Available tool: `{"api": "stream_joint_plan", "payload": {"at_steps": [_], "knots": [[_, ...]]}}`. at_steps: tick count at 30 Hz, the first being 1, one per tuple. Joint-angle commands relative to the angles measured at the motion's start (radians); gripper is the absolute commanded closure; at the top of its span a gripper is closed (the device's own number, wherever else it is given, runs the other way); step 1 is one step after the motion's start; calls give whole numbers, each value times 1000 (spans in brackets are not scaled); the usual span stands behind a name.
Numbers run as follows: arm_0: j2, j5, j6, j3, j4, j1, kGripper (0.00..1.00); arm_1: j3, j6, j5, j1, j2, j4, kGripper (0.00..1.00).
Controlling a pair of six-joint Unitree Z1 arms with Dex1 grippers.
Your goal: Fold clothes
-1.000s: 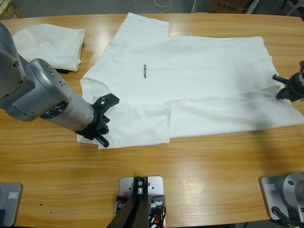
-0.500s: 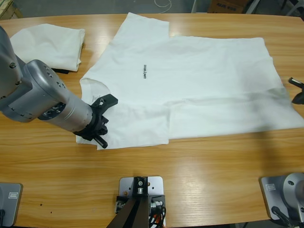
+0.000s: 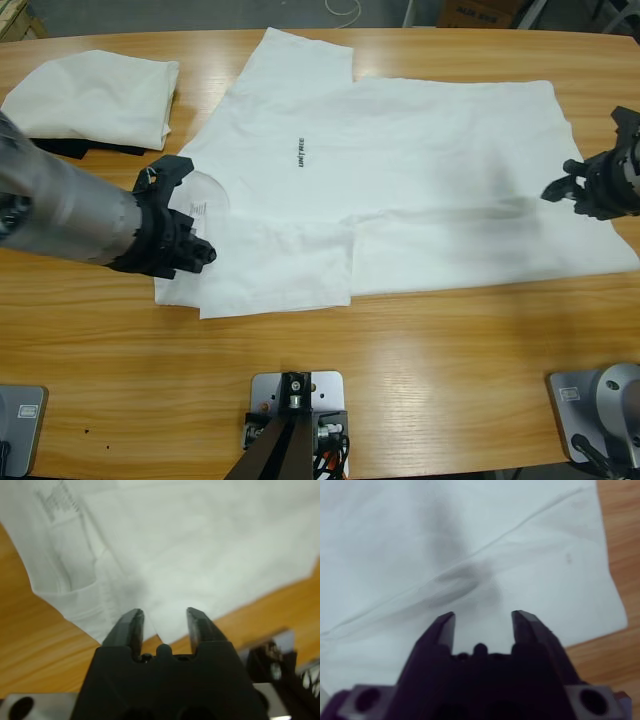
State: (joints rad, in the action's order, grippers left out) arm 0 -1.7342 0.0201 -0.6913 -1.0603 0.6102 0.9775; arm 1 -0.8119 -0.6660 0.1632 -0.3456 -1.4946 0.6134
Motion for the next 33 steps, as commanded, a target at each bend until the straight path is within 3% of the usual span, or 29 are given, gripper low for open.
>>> {"api": "stream_joint_plan", "payload": {"at_steps": [1, 7, 17, 27, 33], "knots": [[-249, 49, -149, -47, -3, 4, 4, 84, -33, -25, 55, -126, -133, 0], [-258, 87, -182, -12, 0, 4, 13, 121, -139, -54, 66, -225, -167, 0], [-208, 88, -270, 71, 15, 62, 23, 161, -181, -137, 54, -176, -145, 0], [-94, 87, -372, 227, 17, 136, 27, 180, -390, -180, -250, -118, -35, 0], [-30, 85, -438, 302, 22, 203, 27, 174, -421, -204, -296, -69, 84, 0]]}}
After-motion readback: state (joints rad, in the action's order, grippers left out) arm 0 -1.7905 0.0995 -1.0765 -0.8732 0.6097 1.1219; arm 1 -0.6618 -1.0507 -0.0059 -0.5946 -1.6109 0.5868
